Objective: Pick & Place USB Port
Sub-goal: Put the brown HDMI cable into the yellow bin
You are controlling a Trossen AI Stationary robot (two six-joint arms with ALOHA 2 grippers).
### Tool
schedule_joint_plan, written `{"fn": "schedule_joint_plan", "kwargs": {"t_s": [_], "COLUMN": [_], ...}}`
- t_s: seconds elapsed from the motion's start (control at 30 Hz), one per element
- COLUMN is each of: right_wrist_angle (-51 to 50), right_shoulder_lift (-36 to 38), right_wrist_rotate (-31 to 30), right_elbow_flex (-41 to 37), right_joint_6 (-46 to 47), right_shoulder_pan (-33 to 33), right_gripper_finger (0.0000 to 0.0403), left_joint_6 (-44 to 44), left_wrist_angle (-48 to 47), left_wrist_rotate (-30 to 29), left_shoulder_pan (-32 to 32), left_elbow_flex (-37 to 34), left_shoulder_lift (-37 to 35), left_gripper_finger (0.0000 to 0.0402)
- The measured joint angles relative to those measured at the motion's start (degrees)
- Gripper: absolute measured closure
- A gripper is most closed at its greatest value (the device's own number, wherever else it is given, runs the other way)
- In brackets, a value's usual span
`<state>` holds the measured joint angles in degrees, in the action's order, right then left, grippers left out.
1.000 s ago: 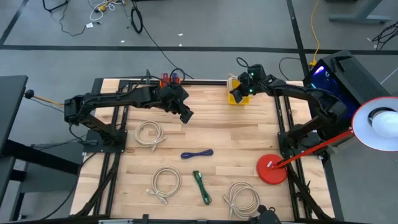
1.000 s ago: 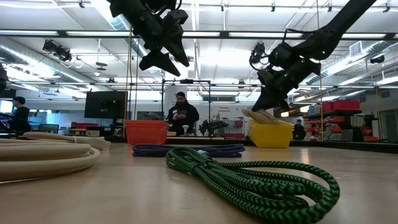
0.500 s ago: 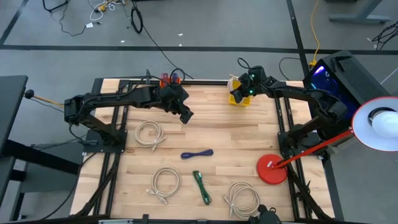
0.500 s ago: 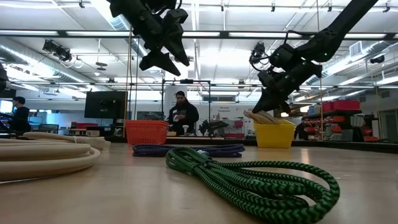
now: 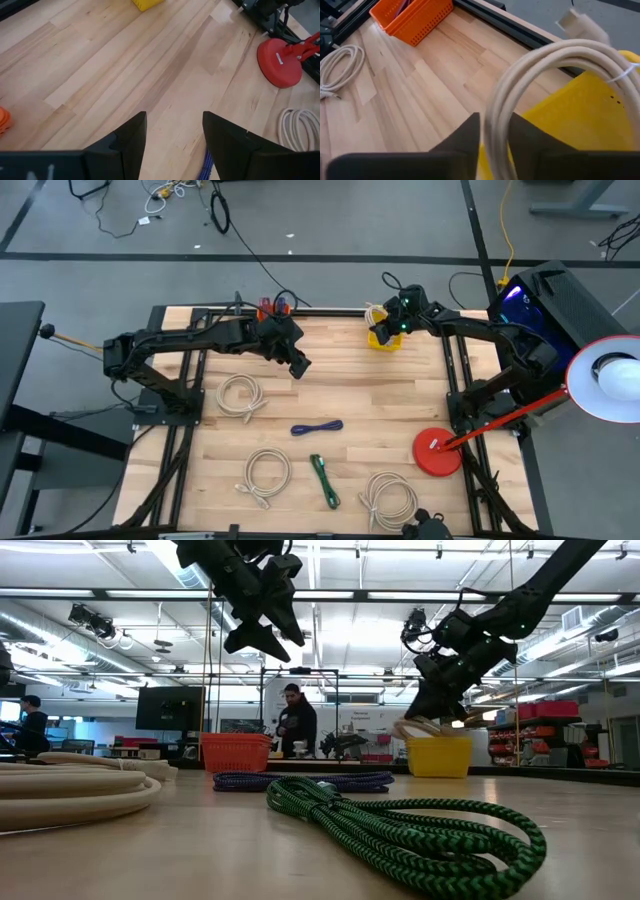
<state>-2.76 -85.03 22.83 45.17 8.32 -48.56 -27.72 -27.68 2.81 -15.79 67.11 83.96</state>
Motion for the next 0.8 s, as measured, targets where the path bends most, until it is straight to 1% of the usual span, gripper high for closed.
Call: {"fn": "schedule_joint_plan", "kwargs": {"t_s": [0.13,0.27,0.37,0.53,0.7,0.8], "right_wrist_angle": [0.0,0.19,0.48,0.61,0.47,0.48], "right_shoulder_lift": [0.0,0.08,0.3,0.5,0.55,0.55], "right_wrist_rotate": [0.25,2.44,2.28,-1.15,-2.01,-1.11], "right_elbow_flex": [0.04,0.04,0.07,0.09,0.09,0.09], "right_joint_6": [0.27,0.97,1.12,0.66,0.23,-0.22], "right_shoulder_pan": [0.0,0.09,0.74,0.69,0.64,0.63], "right_gripper_finger": [0.0255,0.0231,0.0226,0.0229,0.0225,0.0214], "left_joint_6": [0.01,0.03,0.03,0.01,-0.1,-0.12], "left_wrist_angle": [0.0,0.0,0.0,0.0,0.0,0.0], "left_wrist_rotate": [-0.07,-0.1,-0.2,-0.22,-0.2,-0.04], "left_shoulder_pan": [0.0,0.0,0.0,0.0,0.0,0.02], "left_elbow_flex": [0.0,0.0,0.0,0.0,0.0,0.0], "left_shoulder_lift": [0.0,0.0,0.0,0.0,0.01,0.02], "left_gripper_finger": [0.0202,0.0202,0.0202,0.0202,0.0202,0.0202]}}
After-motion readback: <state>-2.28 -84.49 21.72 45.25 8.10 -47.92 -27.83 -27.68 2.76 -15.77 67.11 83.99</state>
